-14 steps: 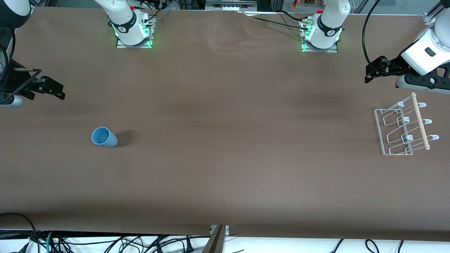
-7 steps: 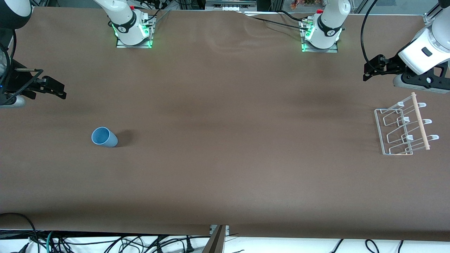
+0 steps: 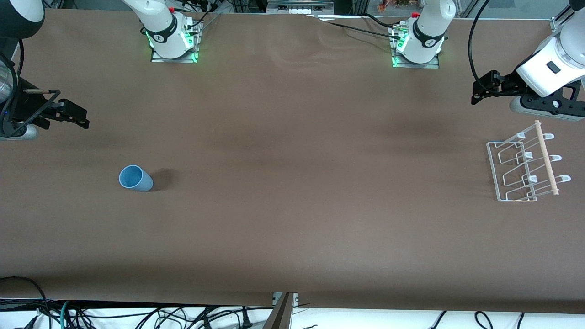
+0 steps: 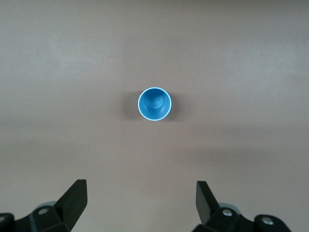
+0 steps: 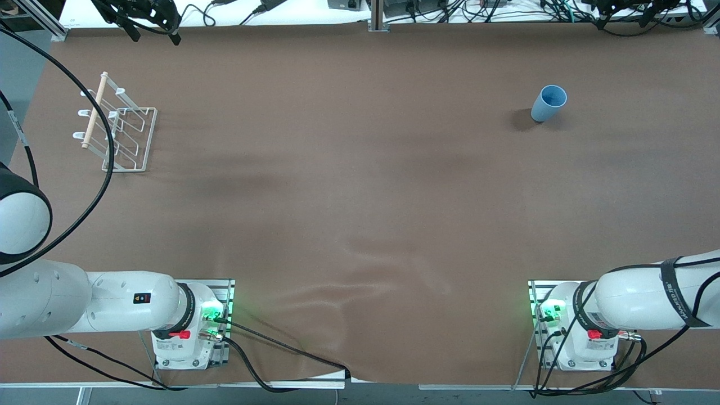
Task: Transfer cup to left arm and place on rack
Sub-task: 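Reach the right gripper down to the blue cup and close on it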
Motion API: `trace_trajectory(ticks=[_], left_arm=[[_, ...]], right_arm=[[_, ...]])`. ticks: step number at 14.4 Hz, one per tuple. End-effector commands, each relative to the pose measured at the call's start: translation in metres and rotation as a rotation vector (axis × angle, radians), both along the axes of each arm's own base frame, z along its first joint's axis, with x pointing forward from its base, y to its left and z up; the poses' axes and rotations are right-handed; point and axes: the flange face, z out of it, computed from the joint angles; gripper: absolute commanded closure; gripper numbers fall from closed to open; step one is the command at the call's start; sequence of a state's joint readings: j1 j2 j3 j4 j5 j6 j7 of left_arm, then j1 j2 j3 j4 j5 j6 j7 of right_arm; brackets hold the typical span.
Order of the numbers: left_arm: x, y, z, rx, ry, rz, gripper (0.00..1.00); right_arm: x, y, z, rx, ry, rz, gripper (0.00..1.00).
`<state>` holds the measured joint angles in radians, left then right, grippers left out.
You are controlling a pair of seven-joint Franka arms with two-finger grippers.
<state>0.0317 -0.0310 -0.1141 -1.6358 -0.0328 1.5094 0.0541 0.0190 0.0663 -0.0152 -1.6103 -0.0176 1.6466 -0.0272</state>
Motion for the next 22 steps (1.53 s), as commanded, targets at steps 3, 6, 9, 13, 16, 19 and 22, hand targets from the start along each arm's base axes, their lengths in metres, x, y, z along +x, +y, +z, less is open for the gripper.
trace_trajectory(ticks=[3, 6, 9, 13, 16, 19, 22], left_arm=[[-0.002, -0.002, 0.007, -0.008, 0.003, -0.005, 0.0], [-0.002, 0.0, 0.006, -0.009, 0.005, -0.002, 0.0], [-0.002, 0.0, 0.006, -0.008, 0.006, -0.001, 0.0], [-0.002, 0.002, 0.006, -0.008, 0.006, 0.004, 0.0], [-0.002, 0.003, 0.006, -0.008, 0.006, 0.005, 0.0], [-0.002, 0.002, 0.005, -0.008, 0.008, 0.004, 0.0], [-0.002, 0.002, 0.006, -0.008, 0.006, 0.002, 0.0]], right_arm=[[0.001, 0.003, -0.031, -0.003, 0.08, -0.019, 0.0], [0.019, -0.002, -0.095, -0.012, 0.183, -0.018, 0.0], [0.042, -0.023, -0.152, -0.02, 0.195, -0.015, 0.0], [0.062, -0.058, -0.214, -0.003, 0.178, 0.05, 0.0], [0.074, -0.071, -0.264, -0.002, 0.162, 0.059, 0.0], [0.075, -0.065, -0.269, -0.004, 0.163, 0.051, 0.0], [0.077, -0.061, -0.288, -0.005, 0.174, 0.059, 0.0]])
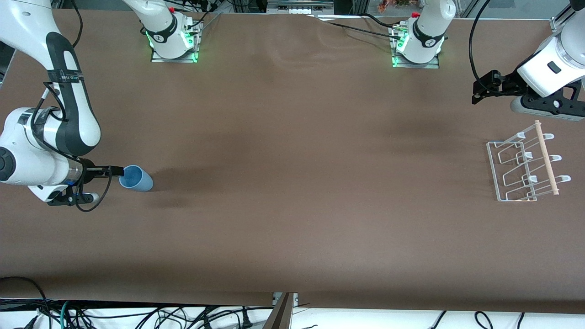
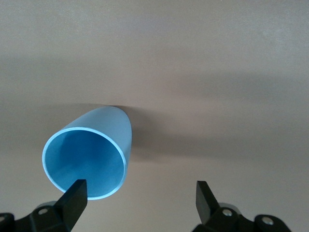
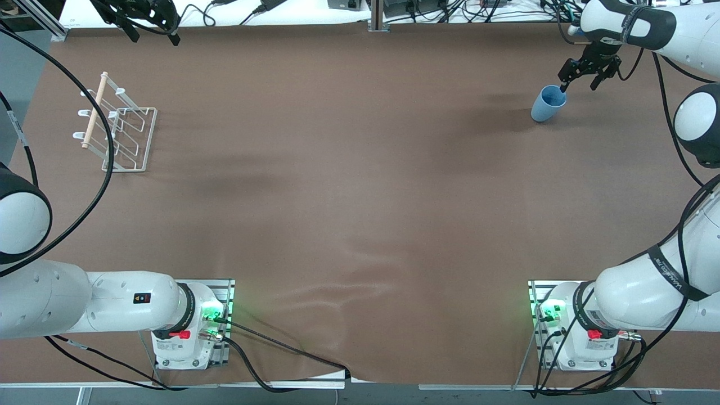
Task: Transfer cup to left arm and place on rack
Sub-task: 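Reach the right gripper down to the blue cup and close on it, then lift the cup with the right gripper while the left gripper approaches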
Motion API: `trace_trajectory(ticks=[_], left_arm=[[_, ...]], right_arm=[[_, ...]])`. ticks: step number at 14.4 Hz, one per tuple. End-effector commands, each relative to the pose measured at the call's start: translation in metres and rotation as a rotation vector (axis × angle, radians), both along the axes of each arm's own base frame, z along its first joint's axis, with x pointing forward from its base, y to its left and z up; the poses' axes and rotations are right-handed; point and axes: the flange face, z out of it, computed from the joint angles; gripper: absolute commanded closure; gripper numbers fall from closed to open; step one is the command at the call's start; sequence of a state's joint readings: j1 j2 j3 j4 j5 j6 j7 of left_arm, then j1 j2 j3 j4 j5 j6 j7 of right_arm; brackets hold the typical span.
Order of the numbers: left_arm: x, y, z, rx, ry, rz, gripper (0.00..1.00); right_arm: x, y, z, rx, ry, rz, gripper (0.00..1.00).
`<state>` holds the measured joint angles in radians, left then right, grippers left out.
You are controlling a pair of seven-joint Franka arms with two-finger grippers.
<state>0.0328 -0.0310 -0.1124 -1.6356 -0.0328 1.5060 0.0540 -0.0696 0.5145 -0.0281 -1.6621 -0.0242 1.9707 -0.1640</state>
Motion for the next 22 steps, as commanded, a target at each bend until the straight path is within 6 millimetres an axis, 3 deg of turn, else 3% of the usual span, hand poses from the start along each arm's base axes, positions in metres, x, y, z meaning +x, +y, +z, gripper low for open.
trace_trajectory(ticks=[1, 6, 7, 8, 9, 10, 14, 18, 22], left_arm=[[-0.001, 0.001, 0.006, -0.009, 0.005, 0.0, 0.0], [-0.002, 0.001, 0.006, -0.009, 0.003, 0.001, 0.0], [-0.002, 0.001, 0.006, -0.009, 0.003, 0.001, 0.0], [-0.002, 0.001, 0.006, -0.009, 0.003, 0.001, 0.0], [-0.002, -0.001, 0.006, -0.008, 0.003, -0.003, 0.0], [-0.002, -0.003, 0.006, -0.008, 0.003, -0.005, 0.0], [-0.002, -0.004, 0.007, -0.009, 0.002, -0.013, 0.0], [-0.001, 0.006, 0.007, -0.01, 0.0, 0.0, 0.0], [-0.001, 0.007, 0.006, -0.01, 0.001, 0.003, 0.0]], right_arm=[[0.007, 0.006, -0.013, -0.011, -0.014, 0.019, 0.0], [0.015, 0.011, -0.038, -0.015, -0.045, -0.001, 0.02], [0.016, 0.014, -0.042, -0.015, -0.053, -0.005, 0.13], [0.017, 0.015, -0.047, -0.01, -0.055, -0.029, 0.48], [0.017, 0.015, -0.051, -0.013, -0.053, -0.049, 0.89], [0.017, 0.016, -0.052, -0.013, -0.051, -0.054, 1.0], [0.02, 0.025, -0.046, -0.013, -0.055, -0.068, 1.0], [0.02, 0.06, -0.035, -0.029, -0.017, -0.124, 1.0], [0.031, 0.128, 0.03, 0.036, 0.078, -0.317, 1.0]])
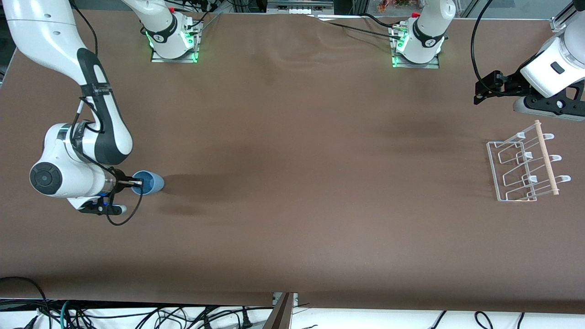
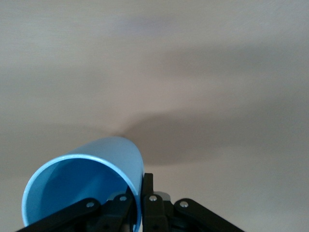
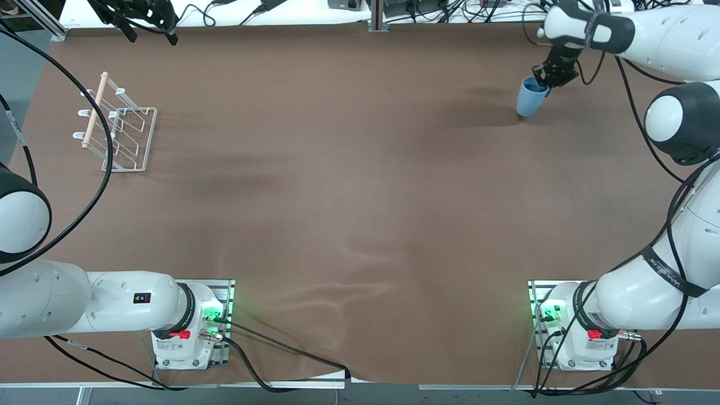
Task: Transfer cup to left arm and place on rack
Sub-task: 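Lift the cup with the right gripper while the left gripper approaches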
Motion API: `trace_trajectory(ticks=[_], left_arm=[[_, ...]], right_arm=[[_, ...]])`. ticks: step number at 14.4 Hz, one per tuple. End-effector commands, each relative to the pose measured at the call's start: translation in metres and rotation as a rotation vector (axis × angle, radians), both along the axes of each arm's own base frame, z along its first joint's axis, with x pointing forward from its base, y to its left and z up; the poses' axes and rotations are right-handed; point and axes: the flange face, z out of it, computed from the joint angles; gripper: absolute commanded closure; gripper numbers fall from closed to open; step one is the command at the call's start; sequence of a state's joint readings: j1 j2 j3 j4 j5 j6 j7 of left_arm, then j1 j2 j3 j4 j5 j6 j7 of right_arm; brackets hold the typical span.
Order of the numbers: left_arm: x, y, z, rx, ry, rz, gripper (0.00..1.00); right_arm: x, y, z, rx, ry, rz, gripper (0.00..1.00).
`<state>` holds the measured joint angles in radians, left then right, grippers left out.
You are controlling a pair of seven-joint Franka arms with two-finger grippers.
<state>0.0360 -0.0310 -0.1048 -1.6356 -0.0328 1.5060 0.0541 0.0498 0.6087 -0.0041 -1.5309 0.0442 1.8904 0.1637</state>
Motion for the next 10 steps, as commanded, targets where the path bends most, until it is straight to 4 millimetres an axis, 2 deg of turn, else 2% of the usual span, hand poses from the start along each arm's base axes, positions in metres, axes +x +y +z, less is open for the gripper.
trace_trajectory(ticks=[1, 4, 5, 6, 8, 10], left_arm=[[-0.001, -0.001, 0.006, -0.009, 0.001, -0.011, 0.0], [-0.003, -0.008, 0.005, -0.016, 0.013, -0.023, 0.0], [0.0, -0.01, -0.002, -0.032, 0.029, -0.023, 0.0], [0.006, -0.015, -0.018, -0.077, 0.073, -0.022, 0.0], [0.015, -0.021, -0.044, -0.151, 0.155, -0.017, 0.0], [0.022, -0.032, -0.051, -0.207, 0.187, -0.029, 0.0]], right_arm=[[0.008, 0.053, 0.056, 0.077, 0.053, -0.18, 1.0], [0.003, 0.152, 0.088, 0.064, 0.042, -0.408, 1.0], [-0.002, 0.184, 0.098, 0.064, 0.042, -0.452, 1.0], [-0.012, 0.218, 0.105, 0.094, 0.064, -0.482, 1.0], [-0.023, 0.267, 0.133, 0.204, 0.135, -0.59, 1.0], [-0.035, 0.308, 0.167, 0.302, 0.189, -0.642, 1.0]])
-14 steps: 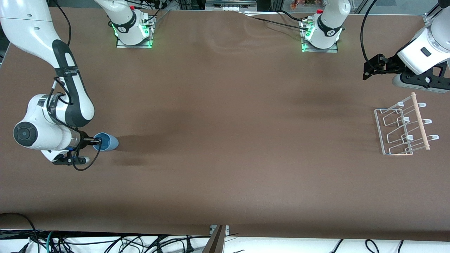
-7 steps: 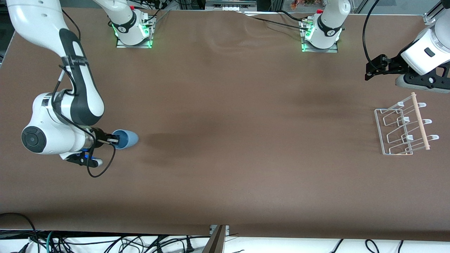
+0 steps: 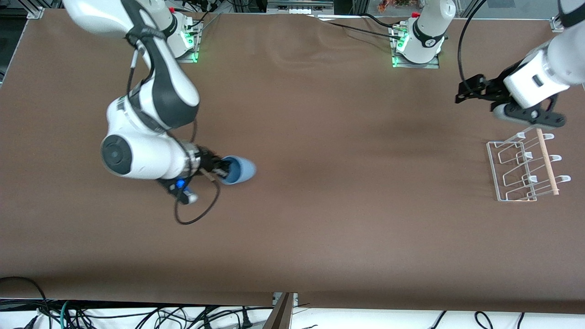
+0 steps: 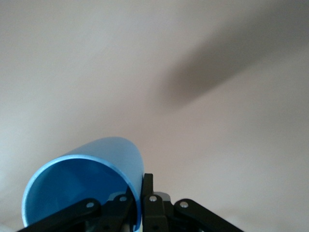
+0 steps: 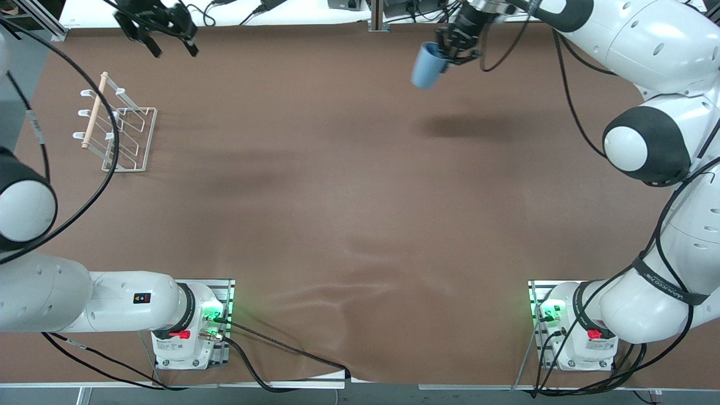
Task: Transfer cup to left arm and place on rack
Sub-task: 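Lift the cup with the right gripper while the left gripper approaches, then close the left gripper on the cup's base beside the right gripper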
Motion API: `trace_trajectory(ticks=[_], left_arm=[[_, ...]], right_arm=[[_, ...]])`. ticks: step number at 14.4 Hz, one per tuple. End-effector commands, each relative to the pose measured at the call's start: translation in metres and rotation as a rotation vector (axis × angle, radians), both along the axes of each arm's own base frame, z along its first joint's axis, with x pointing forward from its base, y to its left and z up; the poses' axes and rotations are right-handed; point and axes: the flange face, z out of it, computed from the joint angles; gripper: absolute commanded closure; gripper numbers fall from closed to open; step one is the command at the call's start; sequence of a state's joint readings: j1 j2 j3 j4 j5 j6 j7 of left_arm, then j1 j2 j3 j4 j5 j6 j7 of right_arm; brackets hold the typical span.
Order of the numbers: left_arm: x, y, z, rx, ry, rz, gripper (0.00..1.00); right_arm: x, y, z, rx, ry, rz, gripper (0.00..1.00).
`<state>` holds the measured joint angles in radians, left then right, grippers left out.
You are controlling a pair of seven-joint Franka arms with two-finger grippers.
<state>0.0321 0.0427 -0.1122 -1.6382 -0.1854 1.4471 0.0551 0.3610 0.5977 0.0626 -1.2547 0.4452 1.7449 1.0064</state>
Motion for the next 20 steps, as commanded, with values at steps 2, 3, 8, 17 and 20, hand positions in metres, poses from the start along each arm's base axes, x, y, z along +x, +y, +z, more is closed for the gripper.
trace_trajectory(ticks=[2, 3, 8, 17, 20], left_arm=[[0.021, -0.025, -0.022, -0.162, 0.054, -0.105, 0.0], [0.025, -0.031, -0.028, -0.247, 0.049, -0.175, 0.0], [0.041, -0.054, -0.05, -0.575, -0.084, -0.484, 0.0], [0.041, -0.151, -0.013, -0.755, -0.446, -0.86, 0.0], [0.044, -0.172, 0.0, -0.733, -0.56, -0.939, 0.0]], right_arm=[[-0.012, 0.054, 0.078, 0.189, 0.073, -0.151, 1.0], [-0.017, 0.068, 0.091, 0.223, 0.082, -0.185, 1.0], [-0.057, 0.145, 0.128, 0.369, 0.123, -0.283, 1.0], [-0.075, 0.176, 0.158, 0.464, 0.121, -0.347, 1.0], [-0.074, 0.175, 0.155, 0.463, 0.123, -0.349, 1.0]])
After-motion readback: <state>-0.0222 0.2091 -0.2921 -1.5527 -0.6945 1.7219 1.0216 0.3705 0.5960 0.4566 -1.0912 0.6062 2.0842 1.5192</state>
